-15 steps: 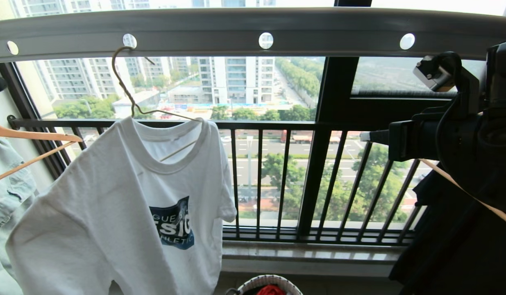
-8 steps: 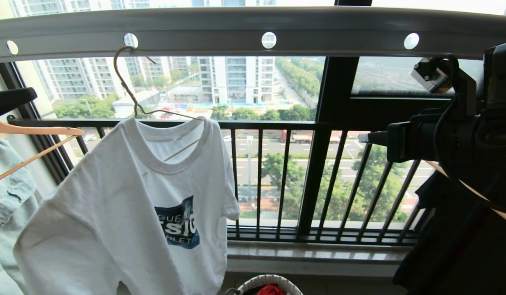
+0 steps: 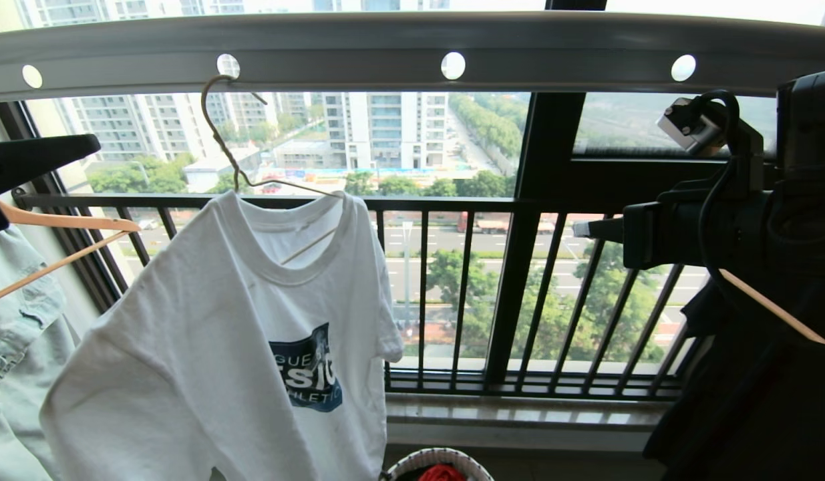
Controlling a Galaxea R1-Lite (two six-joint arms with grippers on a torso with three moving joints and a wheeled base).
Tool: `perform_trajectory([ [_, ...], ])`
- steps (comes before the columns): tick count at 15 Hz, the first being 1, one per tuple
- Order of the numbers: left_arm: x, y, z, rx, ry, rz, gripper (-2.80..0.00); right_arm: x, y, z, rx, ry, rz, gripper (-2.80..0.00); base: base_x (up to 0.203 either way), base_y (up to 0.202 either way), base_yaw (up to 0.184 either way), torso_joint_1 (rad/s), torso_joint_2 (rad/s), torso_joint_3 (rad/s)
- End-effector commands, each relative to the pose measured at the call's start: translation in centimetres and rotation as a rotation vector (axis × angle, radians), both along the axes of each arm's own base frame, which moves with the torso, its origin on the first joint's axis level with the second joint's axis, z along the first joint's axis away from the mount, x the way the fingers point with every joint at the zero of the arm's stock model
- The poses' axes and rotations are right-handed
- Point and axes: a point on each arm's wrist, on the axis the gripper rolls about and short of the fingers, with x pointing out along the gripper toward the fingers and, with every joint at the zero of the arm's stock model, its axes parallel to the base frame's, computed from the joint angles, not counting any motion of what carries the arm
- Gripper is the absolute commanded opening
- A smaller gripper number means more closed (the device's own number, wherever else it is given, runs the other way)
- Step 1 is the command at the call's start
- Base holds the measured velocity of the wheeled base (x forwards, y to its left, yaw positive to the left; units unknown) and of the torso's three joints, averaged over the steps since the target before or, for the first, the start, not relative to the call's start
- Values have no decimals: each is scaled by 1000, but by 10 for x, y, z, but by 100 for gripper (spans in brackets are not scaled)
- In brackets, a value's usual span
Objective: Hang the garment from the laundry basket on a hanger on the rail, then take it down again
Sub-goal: Take the clothes off the clothes rack
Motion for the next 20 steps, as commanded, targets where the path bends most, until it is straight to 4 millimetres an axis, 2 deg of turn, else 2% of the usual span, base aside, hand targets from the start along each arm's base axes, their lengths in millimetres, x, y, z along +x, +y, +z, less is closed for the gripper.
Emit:
perform_trajectory([
  [1,31,-5,-5,12,75,0,-280,4,2,-4,-3,14,3,-280,0,0,0,0,0,0],
  [2,33,-5,-3,17,105,0,-280,6,3,-5,-5,19,3,-280,0,0,0,0,0,0],
  [3,31,-5,1,24,149,0,-65,7,3,-6,-7,22,3,-280,0,0,0,0,0,0],
  [4,26,-5,5,32,185,-5,0,8,4,-7,-8,25,3,-280,0,0,0,0,0,0],
  [6,19,-6,10,44,224,-47,0,9,4,-8,-8,27,1,-280,0,0,0,0,0,0],
  [10,22,-8,6,131,292,-62,0,12,5,-11,-13,38,3,-280,0,0,0,0,0,0],
  [14,32,-9,7,167,282,-49,0,15,6,-14,-15,47,2,-280,0,0,0,0,0,0],
  [20,63,-15,10,167,299,-52,0,14,8,-13,1,52,6,-280,0,0,0,0,0,0],
])
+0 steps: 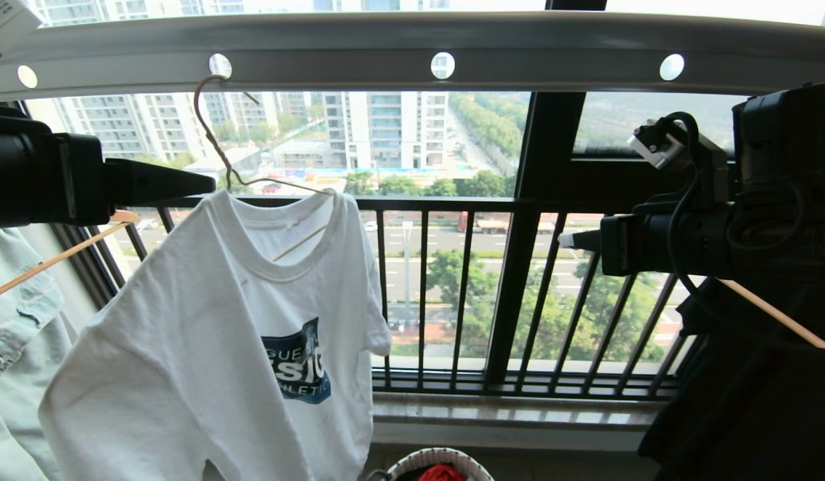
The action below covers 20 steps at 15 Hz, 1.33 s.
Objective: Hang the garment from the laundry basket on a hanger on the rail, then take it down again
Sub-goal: Take the clothes off the clothes rack
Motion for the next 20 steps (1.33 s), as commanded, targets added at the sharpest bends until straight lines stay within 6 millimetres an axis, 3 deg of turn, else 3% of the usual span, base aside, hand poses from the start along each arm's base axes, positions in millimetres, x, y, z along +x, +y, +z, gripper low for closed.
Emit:
perform_trajectory([
  [1,23,-5,-2,-4,-12,-2,0,-1,2,0,4,1,8,-280,0,0,0,0,0,0],
  [5,55,-11,-7,-11,-53,0,0,-3,5,0,4,3,23,-280,0,0,0,0,0,0],
  [11,72,-17,-15,-10,-50,-14,0,-4,6,1,6,2,28,-280,0,0,0,0,0,0],
  [12,75,-18,-15,-13,-66,-14,-280,-4,7,0,5,4,29,-280,0,0,0,0,0,0],
  [20,76,-20,-16,-11,-70,-21,-280,-10,19,-2,17,20,72,-280,0,0,0,0,0,0],
])
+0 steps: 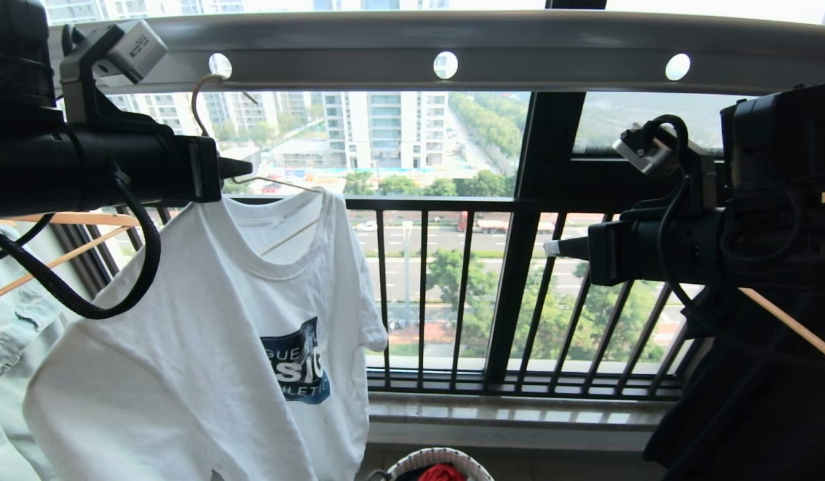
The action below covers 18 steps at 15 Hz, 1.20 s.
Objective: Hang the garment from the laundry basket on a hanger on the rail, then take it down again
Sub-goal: Take the clothes off the clothes rack
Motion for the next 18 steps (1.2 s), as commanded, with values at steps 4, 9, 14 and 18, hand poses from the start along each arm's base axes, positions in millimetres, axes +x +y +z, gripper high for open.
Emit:
perform_trajectory([
  [4,0,-1,0,-2,0,-4,-280,-10,15,-4,-3,16,66,-280,0,0,0,0,0,0],
  [9,-2,-1,1,-2,-3,-5,-280,-29,36,-1,92,78,211,-280,0,0,0,0,0,0],
  [14,-6,-5,-3,2,6,-16,-280,-57,67,0,135,119,384,-280,0,0,0,0,0,0],
  [18,-5,-8,-4,-2,11,-27,-280,-48,98,-2,206,40,483,-280,0,0,0,0,0,0],
])
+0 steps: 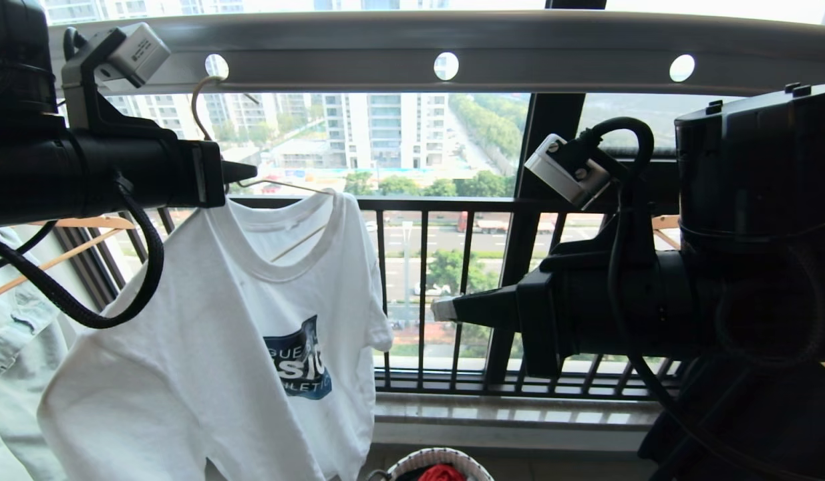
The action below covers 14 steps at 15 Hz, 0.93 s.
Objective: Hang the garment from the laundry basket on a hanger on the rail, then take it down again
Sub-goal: Take the clothes off the clothes rack
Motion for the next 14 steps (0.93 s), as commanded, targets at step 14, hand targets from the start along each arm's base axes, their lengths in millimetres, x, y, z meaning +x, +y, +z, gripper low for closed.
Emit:
perform_trajectory([
  [14,-2,-8,-6,8,20,1,-280,27,68,8,143,-98,122,-280,0,0,0,0,0,0],
])
